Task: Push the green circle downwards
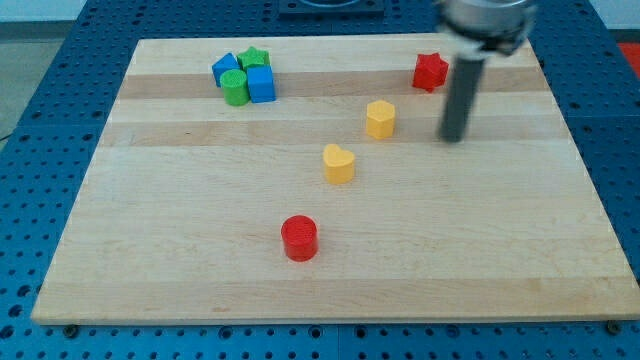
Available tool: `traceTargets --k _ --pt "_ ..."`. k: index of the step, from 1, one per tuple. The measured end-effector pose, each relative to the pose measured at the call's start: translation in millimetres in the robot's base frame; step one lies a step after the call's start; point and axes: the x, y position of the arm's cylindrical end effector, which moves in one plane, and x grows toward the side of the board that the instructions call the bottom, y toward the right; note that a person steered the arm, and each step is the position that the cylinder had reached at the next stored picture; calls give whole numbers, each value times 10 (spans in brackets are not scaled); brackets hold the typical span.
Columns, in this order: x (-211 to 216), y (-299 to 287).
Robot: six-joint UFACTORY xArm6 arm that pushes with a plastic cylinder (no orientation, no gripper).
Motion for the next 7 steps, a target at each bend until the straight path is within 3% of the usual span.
traceTargets --k 1,2,5,6,7 --pt "-984 525" --pt "-1686 35" --pt "-1790 -2468" --pt "-1645 -2691" --pt "-1138 -2512"
